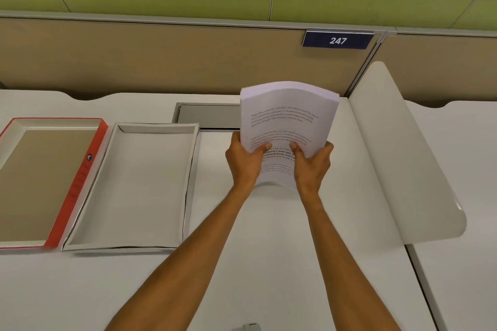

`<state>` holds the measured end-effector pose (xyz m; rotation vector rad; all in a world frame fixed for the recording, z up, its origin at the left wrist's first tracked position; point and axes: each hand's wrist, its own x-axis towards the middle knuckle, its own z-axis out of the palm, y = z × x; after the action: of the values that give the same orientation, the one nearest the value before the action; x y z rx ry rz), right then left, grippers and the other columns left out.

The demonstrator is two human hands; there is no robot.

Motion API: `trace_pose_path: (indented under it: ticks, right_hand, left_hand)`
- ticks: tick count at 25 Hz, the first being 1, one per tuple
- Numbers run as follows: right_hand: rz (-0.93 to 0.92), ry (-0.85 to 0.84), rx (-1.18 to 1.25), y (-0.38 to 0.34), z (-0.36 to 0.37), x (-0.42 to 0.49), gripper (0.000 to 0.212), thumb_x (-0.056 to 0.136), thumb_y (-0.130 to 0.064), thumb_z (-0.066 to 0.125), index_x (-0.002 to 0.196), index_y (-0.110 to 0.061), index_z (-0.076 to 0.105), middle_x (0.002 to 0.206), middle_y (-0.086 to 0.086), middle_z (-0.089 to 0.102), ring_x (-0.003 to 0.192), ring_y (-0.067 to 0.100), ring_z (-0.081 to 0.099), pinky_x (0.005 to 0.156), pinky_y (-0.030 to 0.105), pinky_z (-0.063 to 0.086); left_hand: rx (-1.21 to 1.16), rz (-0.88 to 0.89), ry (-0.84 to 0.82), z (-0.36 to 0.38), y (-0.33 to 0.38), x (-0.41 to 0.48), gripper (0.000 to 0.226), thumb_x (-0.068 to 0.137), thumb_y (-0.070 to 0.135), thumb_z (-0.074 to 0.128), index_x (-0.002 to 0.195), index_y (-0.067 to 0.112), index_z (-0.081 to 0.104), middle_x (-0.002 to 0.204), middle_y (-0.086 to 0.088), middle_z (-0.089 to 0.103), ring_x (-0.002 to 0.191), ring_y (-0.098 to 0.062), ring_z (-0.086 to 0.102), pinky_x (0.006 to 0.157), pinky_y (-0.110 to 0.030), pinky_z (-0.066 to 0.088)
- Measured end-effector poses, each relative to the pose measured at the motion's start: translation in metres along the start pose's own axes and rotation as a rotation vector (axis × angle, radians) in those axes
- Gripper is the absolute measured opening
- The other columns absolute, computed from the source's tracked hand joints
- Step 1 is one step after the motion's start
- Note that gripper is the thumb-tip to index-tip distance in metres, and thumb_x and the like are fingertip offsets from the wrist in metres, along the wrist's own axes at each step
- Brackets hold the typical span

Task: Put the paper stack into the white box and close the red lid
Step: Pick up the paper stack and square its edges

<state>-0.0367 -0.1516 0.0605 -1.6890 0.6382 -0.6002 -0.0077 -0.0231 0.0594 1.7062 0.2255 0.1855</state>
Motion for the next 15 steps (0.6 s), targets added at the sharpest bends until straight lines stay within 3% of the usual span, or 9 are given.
trace_pose_path:
  ticks: [5,9,15]
  right_hand:
    - [-0.022,-0.004,0.142,0.013,-0.006,-0.013,0.055,0.077,-0.023,0.082,0.113,-0.026,0.040,0.105,-0.015,0.059,0.095,0.005,0.064,0.066,0.009,0.056]
    - [-0.022,-0.009,0.146,0.021,-0.007,-0.015,0.055,0.077,-0.022,0.082,0.113,-0.027,0.040,0.104,-0.017,0.058,0.095,0.005,0.063,0.065,0.008,0.055]
    - [-0.010,-0.033,0.134,0.036,-0.011,-0.017,0.059,0.076,-0.024,0.082,0.118,-0.027,0.042,0.105,-0.021,0.058,0.096,0.003,0.063,0.067,0.008,0.056]
  left_hand:
    - [-0.083,0.052,-0.007,-0.007,-0.005,-0.010,0.056,0.070,0.031,0.085,0.109,0.046,0.048,0.097,0.032,0.057,0.079,-0.003,0.064,0.061,-0.004,0.050]
    - [-0.081,0.072,-0.021,-0.010,-0.011,-0.014,0.055,0.072,0.031,0.084,0.110,0.046,0.048,0.098,0.029,0.058,0.082,-0.005,0.064,0.063,-0.005,0.051]
    - [-0.081,0.091,-0.037,-0.013,-0.023,-0.019,0.061,0.071,0.032,0.085,0.102,0.067,0.045,0.098,0.032,0.057,0.084,-0.002,0.063,0.064,-0.005,0.052]
